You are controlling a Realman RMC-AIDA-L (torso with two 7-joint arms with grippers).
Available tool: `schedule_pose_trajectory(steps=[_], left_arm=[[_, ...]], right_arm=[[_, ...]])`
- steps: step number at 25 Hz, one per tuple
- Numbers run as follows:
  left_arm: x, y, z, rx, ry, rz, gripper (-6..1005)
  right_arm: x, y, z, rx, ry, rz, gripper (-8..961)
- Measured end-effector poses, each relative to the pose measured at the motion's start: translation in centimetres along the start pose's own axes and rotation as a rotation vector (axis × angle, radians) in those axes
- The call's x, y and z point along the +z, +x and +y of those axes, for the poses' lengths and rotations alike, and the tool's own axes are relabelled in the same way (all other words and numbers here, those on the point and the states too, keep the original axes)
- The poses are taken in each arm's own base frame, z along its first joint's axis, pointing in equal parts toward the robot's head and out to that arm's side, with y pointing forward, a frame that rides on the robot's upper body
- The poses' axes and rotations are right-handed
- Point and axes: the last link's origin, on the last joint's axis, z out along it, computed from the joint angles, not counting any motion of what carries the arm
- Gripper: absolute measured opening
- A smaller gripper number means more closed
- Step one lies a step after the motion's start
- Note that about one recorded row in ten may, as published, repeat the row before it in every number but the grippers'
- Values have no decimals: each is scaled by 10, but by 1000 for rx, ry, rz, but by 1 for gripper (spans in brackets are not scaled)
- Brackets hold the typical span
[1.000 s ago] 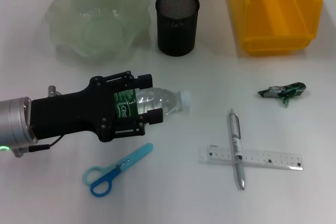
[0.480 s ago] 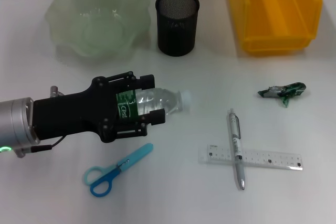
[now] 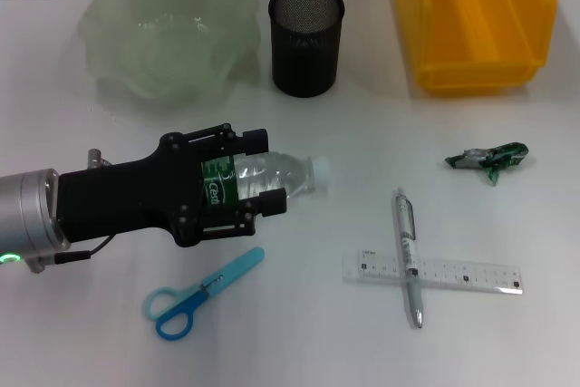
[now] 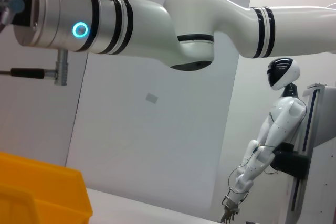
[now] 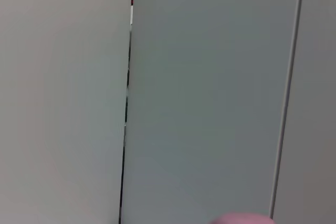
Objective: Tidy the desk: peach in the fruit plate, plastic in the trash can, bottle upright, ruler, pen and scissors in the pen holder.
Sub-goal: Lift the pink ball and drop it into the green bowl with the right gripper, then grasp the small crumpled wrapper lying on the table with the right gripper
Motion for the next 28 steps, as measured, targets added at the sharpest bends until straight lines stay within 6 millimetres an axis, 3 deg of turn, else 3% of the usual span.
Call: schedule_pose_trajectory(steps=[4, 15, 18, 28], left_arm=[[0, 0, 0, 1, 0, 1, 769], [1, 2, -2, 7, -3, 1, 769], [1, 3, -2, 8, -4, 1, 769], [2, 3, -2, 10, -7, 0, 769]], right_arm=[[0, 0, 1, -6, -1, 4, 376], [0, 0, 1, -9, -2, 2, 606], [0, 0, 1, -11, -2, 2, 785], [-3, 4, -2, 10, 7, -2, 839]])
